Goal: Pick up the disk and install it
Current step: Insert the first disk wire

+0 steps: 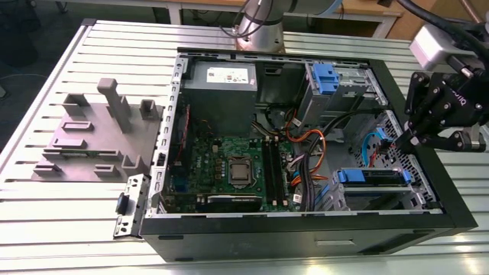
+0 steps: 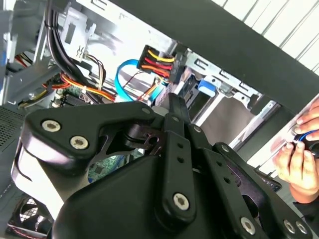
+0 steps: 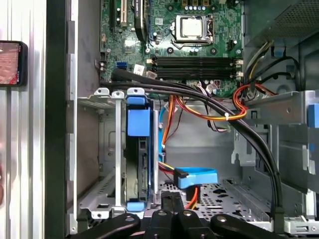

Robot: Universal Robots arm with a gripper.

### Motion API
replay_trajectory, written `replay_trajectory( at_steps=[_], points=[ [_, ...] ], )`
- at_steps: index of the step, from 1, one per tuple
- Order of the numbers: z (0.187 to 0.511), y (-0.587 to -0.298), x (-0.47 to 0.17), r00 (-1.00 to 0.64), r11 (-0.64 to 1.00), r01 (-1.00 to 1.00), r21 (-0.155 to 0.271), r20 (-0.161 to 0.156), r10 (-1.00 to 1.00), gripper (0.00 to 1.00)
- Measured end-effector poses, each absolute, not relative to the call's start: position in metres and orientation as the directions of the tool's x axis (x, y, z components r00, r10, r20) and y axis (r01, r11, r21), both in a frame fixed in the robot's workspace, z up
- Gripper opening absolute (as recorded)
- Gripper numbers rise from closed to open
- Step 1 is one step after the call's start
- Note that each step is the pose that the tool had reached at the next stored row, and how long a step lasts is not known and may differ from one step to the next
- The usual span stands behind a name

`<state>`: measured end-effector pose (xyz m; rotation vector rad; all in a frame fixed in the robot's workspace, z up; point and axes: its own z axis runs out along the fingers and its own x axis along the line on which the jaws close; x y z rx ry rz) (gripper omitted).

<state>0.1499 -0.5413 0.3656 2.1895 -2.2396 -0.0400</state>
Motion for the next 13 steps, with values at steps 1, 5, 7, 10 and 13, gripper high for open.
replay_trajectory(
  at_steps=[1,5,7,10,13],
  points=[
    [0.3655,-0.5402,0.1512,-0.023,0.022,-0.999,0.026,-0.011,-1.000,0.11],
    [0.3651,-0.5370,0.1555,-0.023,0.023,-0.999,0.045,-0.004,-1.000,0.11],
    [0.3644,-0.5367,0.1562,-0.021,0.021,-0.998,0.052,0.001,-1.000,0.11],
    [0.3636,-0.5364,0.1567,-0.014,0.014,-0.998,0.056,0.006,-1.000,0.11],
    [0.3630,-0.5324,0.1596,-0.014,0.014,-0.998,0.066,0.007,-1.000,0.11]
  ],
)
